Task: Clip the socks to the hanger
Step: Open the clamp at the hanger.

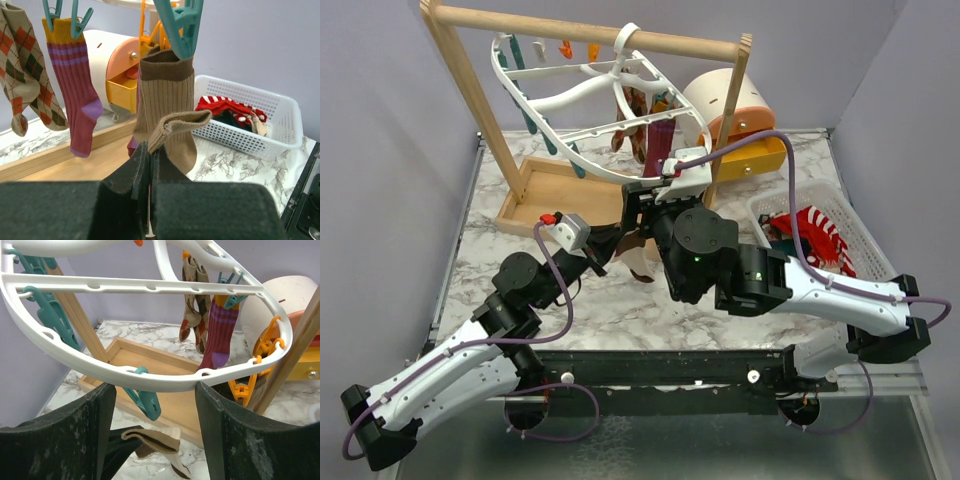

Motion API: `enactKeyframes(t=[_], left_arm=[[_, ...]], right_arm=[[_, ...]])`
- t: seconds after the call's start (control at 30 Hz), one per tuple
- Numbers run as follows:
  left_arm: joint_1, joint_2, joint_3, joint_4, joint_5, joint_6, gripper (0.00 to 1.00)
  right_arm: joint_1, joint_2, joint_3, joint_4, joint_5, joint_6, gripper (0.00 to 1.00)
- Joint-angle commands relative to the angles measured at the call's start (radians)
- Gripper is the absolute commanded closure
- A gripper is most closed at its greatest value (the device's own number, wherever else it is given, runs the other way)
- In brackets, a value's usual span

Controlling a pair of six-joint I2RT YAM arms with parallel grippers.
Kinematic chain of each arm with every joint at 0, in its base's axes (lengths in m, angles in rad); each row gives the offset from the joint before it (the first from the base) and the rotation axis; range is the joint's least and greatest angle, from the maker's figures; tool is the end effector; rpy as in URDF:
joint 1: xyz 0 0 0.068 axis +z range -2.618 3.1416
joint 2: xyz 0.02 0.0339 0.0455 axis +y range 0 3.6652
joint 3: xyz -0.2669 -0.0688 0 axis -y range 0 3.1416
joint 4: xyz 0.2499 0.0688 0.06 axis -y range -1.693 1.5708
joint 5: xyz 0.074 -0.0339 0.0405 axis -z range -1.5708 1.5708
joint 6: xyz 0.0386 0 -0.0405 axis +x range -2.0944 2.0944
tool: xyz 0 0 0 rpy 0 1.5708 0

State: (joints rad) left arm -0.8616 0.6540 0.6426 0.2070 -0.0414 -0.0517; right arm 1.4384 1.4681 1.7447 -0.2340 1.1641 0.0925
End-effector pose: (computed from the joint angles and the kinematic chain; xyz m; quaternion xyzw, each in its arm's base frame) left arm 0.1114 -0.1273 0.3549 0.2353 0.5895 -0.3289 0.6992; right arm 0.0755 0.2985 0.5088 -0.0499 0.6994 0.1436 0.6984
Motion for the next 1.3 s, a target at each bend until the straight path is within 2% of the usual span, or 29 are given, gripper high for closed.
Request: enactKeyframes(t=[0.0,0.57,0.93,1.27], left_arm=[[-0.005,-0.023,-0.02,-0.001,0.015,0.0,1.0],[-0.005,-0.014,-0.008,-0.003,0.022,-0.014,1.0],[-0.005,0.018,0.009,0.002,0.034,-0.029,1.0],[-0.005,0.024,0.014,-0.007,0.033,-0.027,1.0]], right_arm=[[-0.001,-0.037,-0.036,0.043,0.063,-0.022,0.3],[-0.04,-0.219,-0.214,0.205,0.17,-0.166,0.31],[-0.124,-0.271,-0.245,0.165,0.131,-0.147,0.31],[-0.128,-0.342,-0.276,0.095,0.135,-0.105,0.31]])
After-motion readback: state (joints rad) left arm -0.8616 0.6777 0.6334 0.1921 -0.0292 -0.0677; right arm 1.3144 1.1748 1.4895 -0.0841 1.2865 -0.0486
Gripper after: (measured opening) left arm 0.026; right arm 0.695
